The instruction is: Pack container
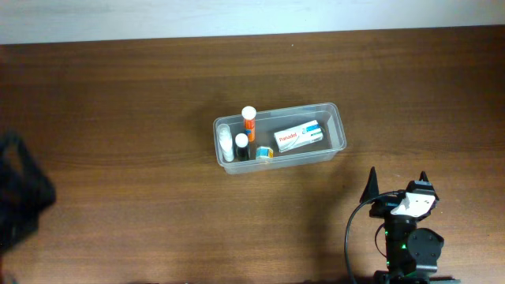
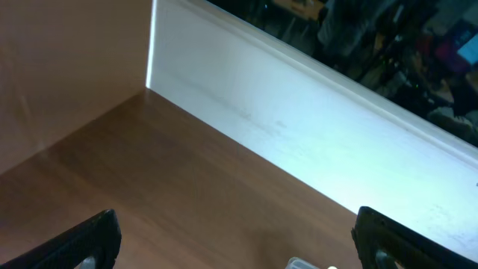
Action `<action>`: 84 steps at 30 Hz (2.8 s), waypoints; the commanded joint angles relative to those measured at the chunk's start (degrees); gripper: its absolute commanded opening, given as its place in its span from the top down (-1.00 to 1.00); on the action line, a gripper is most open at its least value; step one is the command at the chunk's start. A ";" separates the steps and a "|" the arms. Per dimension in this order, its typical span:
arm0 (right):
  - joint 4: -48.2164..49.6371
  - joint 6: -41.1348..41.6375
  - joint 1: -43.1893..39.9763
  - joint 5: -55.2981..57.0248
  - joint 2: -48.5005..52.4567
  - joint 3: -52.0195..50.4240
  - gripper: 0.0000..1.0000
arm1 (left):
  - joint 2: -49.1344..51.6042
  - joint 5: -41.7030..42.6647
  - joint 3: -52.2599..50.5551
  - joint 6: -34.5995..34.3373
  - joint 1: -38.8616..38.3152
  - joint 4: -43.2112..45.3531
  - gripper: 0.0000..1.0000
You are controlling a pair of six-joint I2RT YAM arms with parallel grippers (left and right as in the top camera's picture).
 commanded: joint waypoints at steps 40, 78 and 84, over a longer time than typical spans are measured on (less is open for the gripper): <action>-0.44 -0.39 -0.46 0.68 -0.48 -0.26 -0.97 | -66.86 6.45 -136.41 -0.50 -0.33 103.25 -1.00; -0.44 -0.39 -0.46 0.68 -0.48 -0.26 -0.97 | -70.07 6.60 -146.44 10.95 -0.33 101.22 -1.00; -0.44 -0.39 -0.46 0.68 -0.48 -0.26 -0.96 | -70.07 6.62 -146.44 28.61 -0.33 99.91 -1.00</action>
